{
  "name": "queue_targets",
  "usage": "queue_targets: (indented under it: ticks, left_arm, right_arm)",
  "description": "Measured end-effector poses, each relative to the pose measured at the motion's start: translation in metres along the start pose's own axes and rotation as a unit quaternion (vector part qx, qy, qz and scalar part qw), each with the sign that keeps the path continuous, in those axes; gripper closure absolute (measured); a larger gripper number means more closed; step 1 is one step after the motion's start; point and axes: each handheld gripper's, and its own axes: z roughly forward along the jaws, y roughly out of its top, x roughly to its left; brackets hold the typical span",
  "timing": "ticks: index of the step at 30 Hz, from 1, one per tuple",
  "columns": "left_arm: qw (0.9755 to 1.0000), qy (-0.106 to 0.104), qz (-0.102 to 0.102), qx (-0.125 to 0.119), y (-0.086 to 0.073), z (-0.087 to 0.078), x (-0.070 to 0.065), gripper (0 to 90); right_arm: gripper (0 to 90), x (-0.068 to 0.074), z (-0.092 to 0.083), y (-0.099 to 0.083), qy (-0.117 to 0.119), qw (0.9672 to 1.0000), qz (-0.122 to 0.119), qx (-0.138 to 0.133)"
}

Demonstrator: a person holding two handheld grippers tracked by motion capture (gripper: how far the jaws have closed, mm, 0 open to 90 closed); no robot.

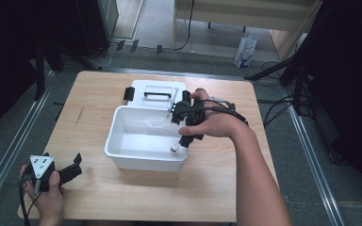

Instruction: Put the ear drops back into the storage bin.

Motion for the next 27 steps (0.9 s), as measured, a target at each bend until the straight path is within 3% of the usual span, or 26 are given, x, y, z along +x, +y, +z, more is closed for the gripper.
queue_targets:
  ticks: [12,27]
  left_arm:
    - [1.0,0.0,0.002,0.001,0.0,0.0,0.0,0.0]
    - [1.0,0.001,0.005,0.001,0.0,0.0,-0.001,0.0]
  right_arm:
    - [0.0,-0.003,-0.013,-0.034,-0.018,0.9995,0.026,0.003]
    - [0.0,-0.003,-0.005,-0.074,-0.013,0.9984,0.055,0.009]
